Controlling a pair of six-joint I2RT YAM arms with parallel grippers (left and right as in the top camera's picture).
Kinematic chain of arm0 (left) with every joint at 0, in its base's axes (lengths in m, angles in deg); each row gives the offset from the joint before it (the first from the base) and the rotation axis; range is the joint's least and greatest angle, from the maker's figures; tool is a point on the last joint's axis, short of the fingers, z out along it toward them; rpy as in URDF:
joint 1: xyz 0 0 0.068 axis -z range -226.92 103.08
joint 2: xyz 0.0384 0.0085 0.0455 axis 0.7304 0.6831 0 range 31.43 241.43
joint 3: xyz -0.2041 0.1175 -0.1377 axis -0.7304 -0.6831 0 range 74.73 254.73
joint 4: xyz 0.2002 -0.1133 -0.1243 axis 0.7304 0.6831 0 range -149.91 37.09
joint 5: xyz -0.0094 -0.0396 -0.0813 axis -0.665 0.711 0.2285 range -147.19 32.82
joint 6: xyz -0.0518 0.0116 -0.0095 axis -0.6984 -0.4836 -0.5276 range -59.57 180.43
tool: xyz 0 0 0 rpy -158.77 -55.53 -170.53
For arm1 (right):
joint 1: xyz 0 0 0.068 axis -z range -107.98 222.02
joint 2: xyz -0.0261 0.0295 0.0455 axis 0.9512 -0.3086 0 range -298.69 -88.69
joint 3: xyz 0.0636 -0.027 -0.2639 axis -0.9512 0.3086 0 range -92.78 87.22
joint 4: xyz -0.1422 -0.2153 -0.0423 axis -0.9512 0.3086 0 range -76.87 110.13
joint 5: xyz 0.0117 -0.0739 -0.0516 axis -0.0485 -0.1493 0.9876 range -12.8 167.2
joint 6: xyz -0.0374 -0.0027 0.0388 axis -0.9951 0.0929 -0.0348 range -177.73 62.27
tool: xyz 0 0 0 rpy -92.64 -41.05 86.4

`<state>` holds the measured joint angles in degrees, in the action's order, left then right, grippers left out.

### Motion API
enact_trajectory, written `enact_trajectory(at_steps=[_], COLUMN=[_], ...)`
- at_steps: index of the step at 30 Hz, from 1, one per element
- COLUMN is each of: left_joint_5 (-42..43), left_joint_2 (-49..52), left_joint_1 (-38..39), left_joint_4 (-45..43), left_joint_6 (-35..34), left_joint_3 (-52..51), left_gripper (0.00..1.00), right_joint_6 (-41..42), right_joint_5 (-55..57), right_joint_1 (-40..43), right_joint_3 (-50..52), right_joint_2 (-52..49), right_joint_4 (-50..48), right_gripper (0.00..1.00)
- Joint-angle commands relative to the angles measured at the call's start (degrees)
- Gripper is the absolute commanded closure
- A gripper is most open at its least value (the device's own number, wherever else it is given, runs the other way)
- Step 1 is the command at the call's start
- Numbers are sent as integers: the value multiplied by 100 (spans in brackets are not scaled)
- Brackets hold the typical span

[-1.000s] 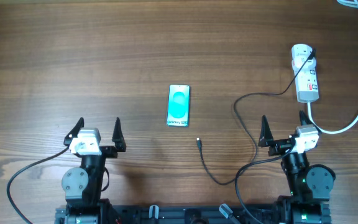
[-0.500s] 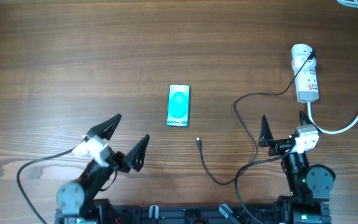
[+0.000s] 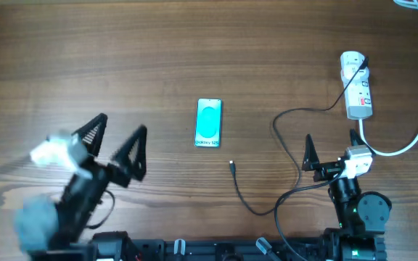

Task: Plug charger to phone and switch on socket
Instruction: 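Move the left gripper over the blue phone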

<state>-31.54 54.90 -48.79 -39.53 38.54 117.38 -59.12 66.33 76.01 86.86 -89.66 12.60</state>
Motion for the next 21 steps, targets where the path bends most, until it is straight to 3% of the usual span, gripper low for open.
enact_trajectory(at_steps=[1, 4, 7, 10, 14, 21], left_joint_5=[-127, 588, 1180, 684, -621, -1875], left_joint_2=[1722, 2575, 3285, 3950, 5086, 7696], left_joint_1=[26, 28, 188, 601, 1458, 2625], left_joint_4=[1563, 2553, 2894, 3394, 4221, 6081], left_joint_6=[601, 647, 645, 308, -114, -184], left_joint_3=[1961, 2793, 3191, 3497, 4166, 6293], left_gripper=[0, 0, 0, 0, 0, 0], right_joint_6=[28, 28, 28, 28, 28, 31], right_joint_5=[52, 52, 52, 52, 52, 52], right_joint_1=[-28, -28, -28, -28, -28, -28], right_joint_3=[7, 7, 7, 7, 7, 7], right_joint_2=[0, 0, 0, 0, 0, 0], right_joint_4=[-20, -20, -20, -20, -20, -20], right_gripper=[0, 0, 0, 0, 0, 0])
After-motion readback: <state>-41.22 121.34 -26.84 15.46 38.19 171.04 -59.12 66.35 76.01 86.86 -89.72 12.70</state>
